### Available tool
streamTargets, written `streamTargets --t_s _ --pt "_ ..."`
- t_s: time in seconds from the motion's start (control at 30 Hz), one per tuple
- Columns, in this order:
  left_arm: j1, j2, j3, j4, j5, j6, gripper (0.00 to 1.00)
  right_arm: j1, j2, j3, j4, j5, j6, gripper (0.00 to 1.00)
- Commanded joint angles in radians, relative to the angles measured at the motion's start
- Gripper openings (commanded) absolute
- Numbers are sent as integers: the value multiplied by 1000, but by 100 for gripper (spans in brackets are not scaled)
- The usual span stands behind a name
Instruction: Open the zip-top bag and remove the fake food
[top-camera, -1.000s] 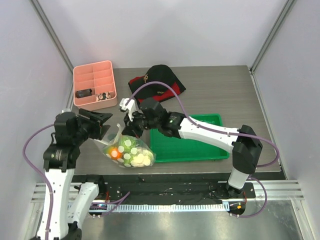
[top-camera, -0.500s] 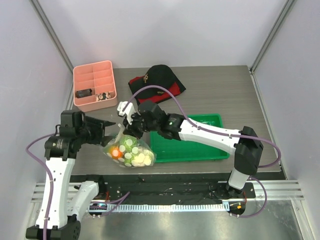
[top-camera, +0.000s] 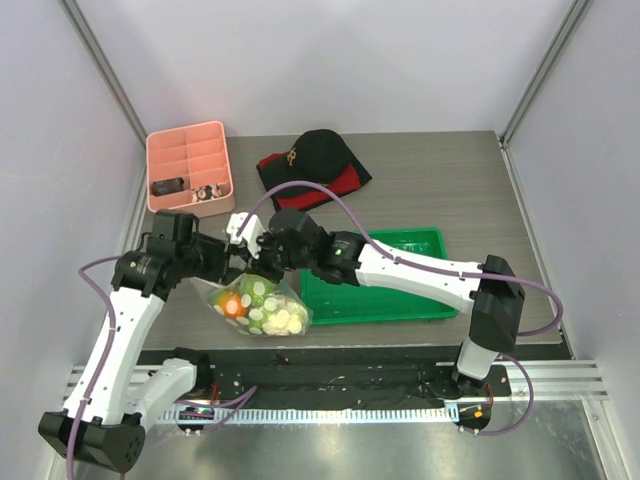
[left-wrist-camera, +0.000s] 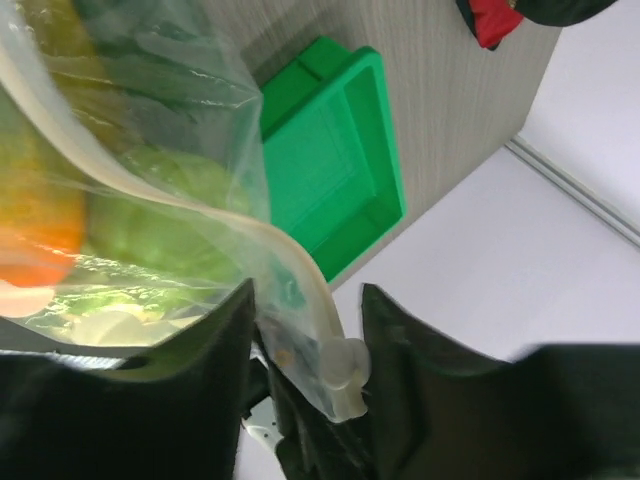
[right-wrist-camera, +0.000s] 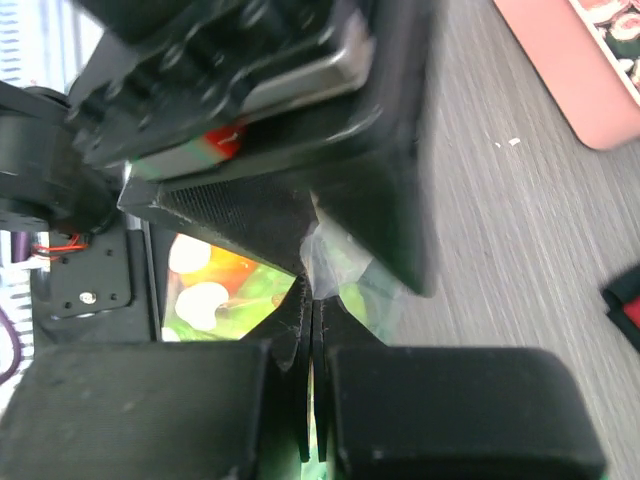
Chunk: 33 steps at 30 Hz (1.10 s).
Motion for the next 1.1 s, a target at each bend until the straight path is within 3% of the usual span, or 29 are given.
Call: streamTargets --t_s 0.0,0.03,0.07,0.1,0.23,0.27,0.3,0.37,0.4,0.47,0.6,0.7,0.77,0.93,0.97,1.07 --pt "-34 -38 -48 98 -14 -53 30 13 -37 43 31 31 -15 2" --pt "-34 -56 -59 128 -23 -50 24 13 -40 40 30 30 -11 1" --pt "-34 -96 -66 133 -43 -47 9 14 -44 37 30 30 -5 1" --pt "-34 -121 -77 133 -71 -49 0 14 -47 35 31 34 9 2" --pt "-34 -178 -66 95 -166 -17 0 16 -60 2 40 42 57 11" --pt "-34 -181 -57 63 -171 -12 0 14 -63 -9 48 53 78 21" --pt "-34 -179 -25 37 -181 -3 0 16 -67 -15 50 66 103 41" --pt "-34 -179 30 -29 -256 36 0 14 -80 -46 47 71 166 55" --pt "-34 -184 94 -115 -298 43 0 13 -87 -66 59 50 173 67" --pt "-34 -190 162 -184 -393 62 0 14 -95 -123 109 -34 242 72" --pt "-34 -205 288 -279 -432 50 0 27 -66 -195 309 -108 305 82" --pt "-34 -205 314 -325 -430 27 0 31 -2 -150 393 -130 336 81" --pt "-34 -198 326 -353 -427 19 0 33 44 -95 410 -116 338 74" --pt "-34 -197 288 -343 -436 -3 0 20 110 -48 464 -27 328 44" --pt "-34 -191 241 -330 -432 -6 0 -5 138 -43 464 -28 334 30" --pt "-35 -171 147 -277 -396 -16 0 -70 172 -54 475 -33 376 17"
